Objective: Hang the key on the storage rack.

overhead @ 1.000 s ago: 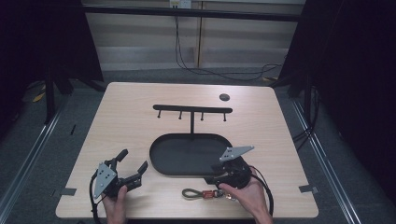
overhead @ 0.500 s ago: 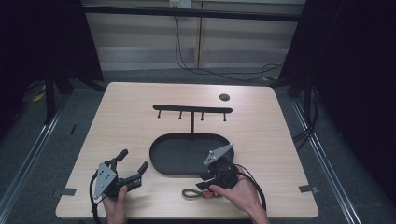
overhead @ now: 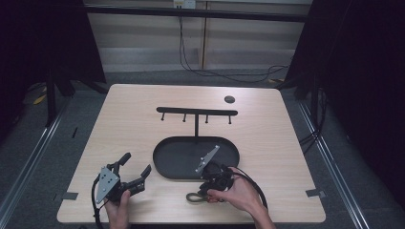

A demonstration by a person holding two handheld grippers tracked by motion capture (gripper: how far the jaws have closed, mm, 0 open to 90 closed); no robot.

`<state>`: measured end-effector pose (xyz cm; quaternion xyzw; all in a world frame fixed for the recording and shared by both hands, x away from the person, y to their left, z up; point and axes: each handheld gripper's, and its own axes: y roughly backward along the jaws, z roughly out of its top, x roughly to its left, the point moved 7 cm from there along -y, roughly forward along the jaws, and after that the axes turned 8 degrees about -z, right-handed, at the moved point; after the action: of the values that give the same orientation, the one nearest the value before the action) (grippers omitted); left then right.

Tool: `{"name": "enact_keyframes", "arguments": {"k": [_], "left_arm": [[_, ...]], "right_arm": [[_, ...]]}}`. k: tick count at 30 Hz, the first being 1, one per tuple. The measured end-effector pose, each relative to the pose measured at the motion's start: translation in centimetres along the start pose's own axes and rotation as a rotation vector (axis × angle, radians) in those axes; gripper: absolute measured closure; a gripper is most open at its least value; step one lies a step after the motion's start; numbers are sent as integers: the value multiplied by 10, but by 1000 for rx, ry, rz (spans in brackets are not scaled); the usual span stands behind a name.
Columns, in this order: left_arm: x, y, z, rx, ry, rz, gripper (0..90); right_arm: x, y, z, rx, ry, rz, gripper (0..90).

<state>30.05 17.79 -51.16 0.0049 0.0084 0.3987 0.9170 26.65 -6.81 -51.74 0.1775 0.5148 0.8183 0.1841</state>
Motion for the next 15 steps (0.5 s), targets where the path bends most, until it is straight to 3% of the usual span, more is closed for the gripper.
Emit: {"name": "enact_keyframes", "arguments": {"k": [11, 15], "left_arm": [[0, 0, 0, -2, 2, -5, 162], [0, 0, 0, -2, 3, -5, 162]], "right_arm": [[3, -16, 8, 115, 70, -18, 767], [5, -16, 9, 127, 87, -11, 788]]}}
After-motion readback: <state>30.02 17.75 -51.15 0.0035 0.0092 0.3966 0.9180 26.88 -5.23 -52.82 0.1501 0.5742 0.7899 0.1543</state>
